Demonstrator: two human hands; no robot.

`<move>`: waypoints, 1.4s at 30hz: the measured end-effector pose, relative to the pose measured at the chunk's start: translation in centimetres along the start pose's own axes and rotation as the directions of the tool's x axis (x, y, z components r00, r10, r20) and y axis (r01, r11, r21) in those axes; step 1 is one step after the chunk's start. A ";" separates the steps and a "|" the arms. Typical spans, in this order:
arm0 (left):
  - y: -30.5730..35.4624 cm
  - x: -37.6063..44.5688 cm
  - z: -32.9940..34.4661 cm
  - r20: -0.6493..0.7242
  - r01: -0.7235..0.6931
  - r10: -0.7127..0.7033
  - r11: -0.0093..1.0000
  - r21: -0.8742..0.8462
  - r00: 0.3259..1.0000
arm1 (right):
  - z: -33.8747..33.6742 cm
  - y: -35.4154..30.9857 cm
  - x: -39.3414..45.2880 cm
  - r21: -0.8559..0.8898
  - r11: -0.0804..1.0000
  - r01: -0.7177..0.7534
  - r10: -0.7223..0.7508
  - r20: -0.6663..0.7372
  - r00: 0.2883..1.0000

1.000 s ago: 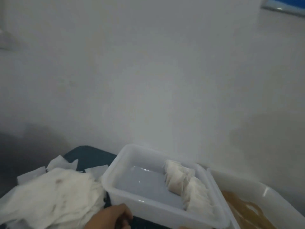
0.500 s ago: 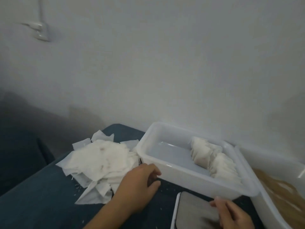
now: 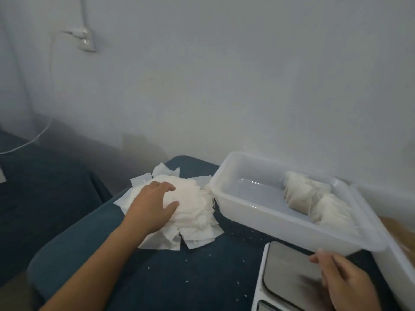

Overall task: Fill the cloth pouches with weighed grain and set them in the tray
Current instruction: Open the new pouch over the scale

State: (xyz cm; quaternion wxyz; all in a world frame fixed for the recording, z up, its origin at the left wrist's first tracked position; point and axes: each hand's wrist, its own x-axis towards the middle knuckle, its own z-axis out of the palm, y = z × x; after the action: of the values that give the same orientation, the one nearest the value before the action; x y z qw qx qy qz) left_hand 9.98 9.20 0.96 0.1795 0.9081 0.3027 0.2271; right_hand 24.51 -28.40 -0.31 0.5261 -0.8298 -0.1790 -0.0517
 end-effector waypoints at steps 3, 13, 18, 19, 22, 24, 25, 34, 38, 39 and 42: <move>0.2 1.1 0.9 0.160 -0.091 0.091 0.996 -0.005 0.983 | 0.0 -0.2 -0.2 -0.006 1.000 0.024 -0.024 -0.002 1.000; -0.1 0.6 3.5 0.049 0.012 -0.001 0.975 -0.221 0.999 | -0.1 0.0 -0.2 -0.018 0.999 0.040 -0.039 0.019 0.999; -0.7 0.7 3.3 0.094 0.087 -0.057 0.930 -0.357 0.994 | 0.0 -0.3 -0.2 -0.019 0.999 0.038 -0.038 0.009 0.999; -0.8 0.8 3.3 0.101 0.096 -0.063 0.925 -0.369 0.993 | 0.0 -0.4 -0.2 -0.019 0.999 0.038 -0.038 0.006 0.999; -0.8 0.9 3.3 0.070 0.102 -0.082 0.923 -0.371 0.994 | 0.0 -0.4 -0.1 -0.033 0.999 0.011 -0.011 0.013 1.000; -0.4 0.8 3.2 0.006 0.085 -0.090 0.925 -0.370 0.996 | 0.0 -0.4 -0.1 -0.039 0.999 -0.015 0.016 0.017 1.000; 0.0 0.8 3.0 -0.037 0.063 -0.082 0.928 -0.367 0.996 | -0.1 -0.5 0.0 -0.042 0.999 -0.025 0.025 0.021 0.999; 9.6 -1.2 -0.1 -0.318 -0.239 0.067 0.806 -0.541 0.946 | -0.6 -0.8 0.2 -0.132 0.990 0.044 -0.043 0.013 0.999; 15.7 -4.1 2.2 -0.324 -0.450 0.319 0.726 -0.520 0.890 | -0.5 -1.9 -1.0 -0.142 0.981 0.128 -0.126 0.024 0.992; 16.9 -5.0 3.3 -0.307 -0.501 0.397 0.705 -0.502 0.865 | -0.3 -2.4 -1.5 -0.109 0.978 0.176 -0.176 0.010 0.984; 19.0 -7.4 7.0 -0.255 -0.580 0.531 0.647 -0.494 0.808 | 2.7 -2.7 -2.5 -0.194 0.942 0.276 -0.307 -0.154 0.939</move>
State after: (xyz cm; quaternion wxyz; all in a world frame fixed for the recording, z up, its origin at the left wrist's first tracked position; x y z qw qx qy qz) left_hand 17.29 -11.10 1.67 0.3409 0.8545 -0.0614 0.3871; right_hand 20.93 -25.55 0.12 0.4543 -0.8275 -0.2463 -0.2196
